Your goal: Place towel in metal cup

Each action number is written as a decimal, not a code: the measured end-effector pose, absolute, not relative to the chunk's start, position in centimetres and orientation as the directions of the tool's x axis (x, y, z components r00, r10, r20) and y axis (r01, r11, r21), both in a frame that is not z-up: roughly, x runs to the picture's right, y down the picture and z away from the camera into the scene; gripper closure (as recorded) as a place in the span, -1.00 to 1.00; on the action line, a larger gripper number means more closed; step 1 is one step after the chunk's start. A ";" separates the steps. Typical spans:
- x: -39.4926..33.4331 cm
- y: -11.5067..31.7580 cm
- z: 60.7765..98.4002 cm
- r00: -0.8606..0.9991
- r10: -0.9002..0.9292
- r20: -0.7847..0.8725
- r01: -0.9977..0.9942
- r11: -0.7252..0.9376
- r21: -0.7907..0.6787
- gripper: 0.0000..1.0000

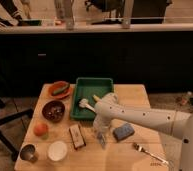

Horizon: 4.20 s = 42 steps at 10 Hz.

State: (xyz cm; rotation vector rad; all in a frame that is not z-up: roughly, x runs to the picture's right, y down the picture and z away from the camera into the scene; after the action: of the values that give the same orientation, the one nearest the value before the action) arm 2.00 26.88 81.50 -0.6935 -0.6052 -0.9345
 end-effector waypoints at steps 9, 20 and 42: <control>0.7 24.3 76.8 0.392 -0.558 0.732 0.892 0.426 -0.152 1.00; -6.6 21.9 69.7 0.197 -0.646 0.737 0.941 0.336 0.044 1.00; -26.3 21.3 64.7 -0.259 -0.687 0.679 0.840 0.187 0.510 1.00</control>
State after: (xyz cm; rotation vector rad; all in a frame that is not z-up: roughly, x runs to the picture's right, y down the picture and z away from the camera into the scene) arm -26.25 21.32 64.66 -0.1845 -1.1082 -1.4644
